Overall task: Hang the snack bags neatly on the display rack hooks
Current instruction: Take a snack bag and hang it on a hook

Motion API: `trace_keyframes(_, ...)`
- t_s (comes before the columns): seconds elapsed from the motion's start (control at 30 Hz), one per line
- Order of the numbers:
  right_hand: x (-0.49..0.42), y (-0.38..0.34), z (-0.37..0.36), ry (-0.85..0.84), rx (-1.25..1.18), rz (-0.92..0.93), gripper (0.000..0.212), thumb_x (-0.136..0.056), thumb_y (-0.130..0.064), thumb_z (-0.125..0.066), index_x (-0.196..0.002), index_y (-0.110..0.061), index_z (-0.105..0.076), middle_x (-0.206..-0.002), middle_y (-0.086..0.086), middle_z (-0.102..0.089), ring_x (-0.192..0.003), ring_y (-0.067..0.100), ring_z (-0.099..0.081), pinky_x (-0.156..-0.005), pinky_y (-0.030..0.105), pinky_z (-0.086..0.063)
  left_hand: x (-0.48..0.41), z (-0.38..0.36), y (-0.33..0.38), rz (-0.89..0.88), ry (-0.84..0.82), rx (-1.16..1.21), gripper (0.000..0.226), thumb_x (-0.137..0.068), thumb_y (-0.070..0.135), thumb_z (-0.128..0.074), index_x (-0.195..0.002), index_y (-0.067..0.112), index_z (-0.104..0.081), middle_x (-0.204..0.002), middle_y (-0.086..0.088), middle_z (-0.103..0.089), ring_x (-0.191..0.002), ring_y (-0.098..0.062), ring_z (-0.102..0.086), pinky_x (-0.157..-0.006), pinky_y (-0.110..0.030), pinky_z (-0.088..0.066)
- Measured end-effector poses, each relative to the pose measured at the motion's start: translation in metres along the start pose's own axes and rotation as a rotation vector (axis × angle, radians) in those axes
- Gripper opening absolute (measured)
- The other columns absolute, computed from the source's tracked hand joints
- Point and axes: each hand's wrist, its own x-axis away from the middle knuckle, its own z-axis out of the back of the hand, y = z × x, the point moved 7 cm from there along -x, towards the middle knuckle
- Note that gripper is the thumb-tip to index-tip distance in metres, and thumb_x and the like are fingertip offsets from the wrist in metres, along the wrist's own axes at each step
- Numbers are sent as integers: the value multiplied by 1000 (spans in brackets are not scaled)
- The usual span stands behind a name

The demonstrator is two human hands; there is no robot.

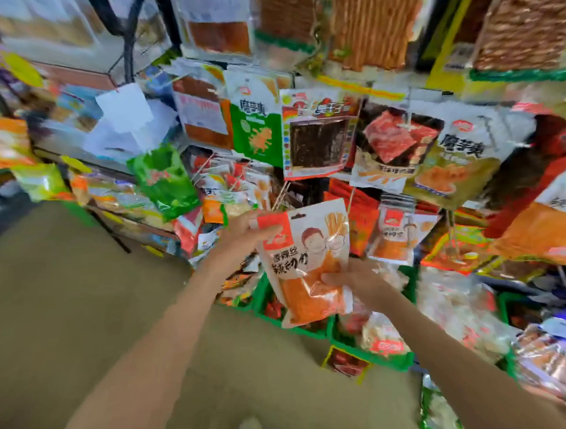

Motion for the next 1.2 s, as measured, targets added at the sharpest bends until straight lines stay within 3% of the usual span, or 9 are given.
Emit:
trace_keyframes(0.2, -88, -19, -102, -44, 103, -33, 35, -83, 1, -64, -117, -3, -59, -108, 9, -66, -92, 20, -65, -75, 19, -53, -38, 123, -30, -4, -13, -546, 28, -86, 26, -65, -113, 18, -64, -90, 8, -54, -85, -7, -52, -69, -12, -35)
trace_keyframes(0.27, -117, -18, -115, -43, 193, -44, 31, -85, -6, -63, -115, -7, -59, -111, 1, -66, -97, 16, -63, -90, 26, -50, -58, 144, -43, 0, -18, -606, 7, -87, 26, -63, -89, 20, -65, -72, 10, -53, -69, -8, -50, -56, -15, -32)
trace_keyframes(0.4, -185, -3, -116, -71, 459, -59, 55, -86, -14, -61, -136, -18, -38, -142, -3, -42, -130, 20, -41, -106, 39, -37, -91, 171, -76, -15, 7, -771, 22, -90, 23, -56, -70, 14, -55, -68, -7, -59, -63, -20, -51, -56, -35, -33)
trace_keyframes(0.5, -232, -5, -109, 12, 471, -112, 58, -91, 3, -43, -143, -14, -25, -140, 7, -36, -118, 32, -48, -80, 29, -47, -111, 184, -101, -8, 10, -936, 18, -95, 22, -47, -82, 22, -60, -86, -9, -68, -74, -26, -59, -59, -35, -38)
trace_keyframes(0.6, -277, -17, -108, 131, 307, -130, 54, -94, 5, -38, -143, -12, -26, -107, -4, -47, -68, 10, -48, -47, 10, -39, -138, 191, -117, -3, -14, -1180, 24, -98, 23, -38, -103, 20, -61, -100, -6, -66, -90, -27, -59, -66, -35, -39)
trace_keyframes(0.8, -362, -30, -123, 263, 280, -4, 57, -94, 5, -38, -143, -17, -21, -143, 6, -33, -98, 19, -48, -59, 17, -44, -193, 206, -148, 29, -101, -1487, 27, -88, 3, -43, -106, 19, -56, -95, -5, -66, -90, -26, -62, -57, -29, -37)
trace_keyframes(0.97, -415, -29, -112, 332, 517, -59, 49, -96, -1, -38, -142, -12, -24, -138, 17, -37, -71, 13, -43, -60, 27, -37, -221, 216, -174, 49, -178, -1461, 28, -84, 0, -45, -101, 19, -57, -85, -4, -57, -80, -23, -55, -54, -29, -28)
trace_keyframes(1.1, -431, -26, -114, 315, 741, -11, 46, -95, -4, -39, -139, -16, -28, -143, 11, -32, -95, 26, -50, -71, 34, -42, -233, 217, -196, -83, -173, -1363, 32, -49, -5, -75, -62, 20, -59, -51, 0, -53, -46, -19, -49, -45, -20, -21)
trace_keyframes(1.2, -435, -30, -115, 339, 726, 62, 24, -94, -4, -43, -116, -11, -44, -115, 8, -50, -96, 23, -51, -72, 31, -41, -242, 219, -217, -148, -156, -1282, 45, -26, -9, -79, -47, 19, -51, -39, 6, -30, -35, -13, -26, -41, -14, -12)
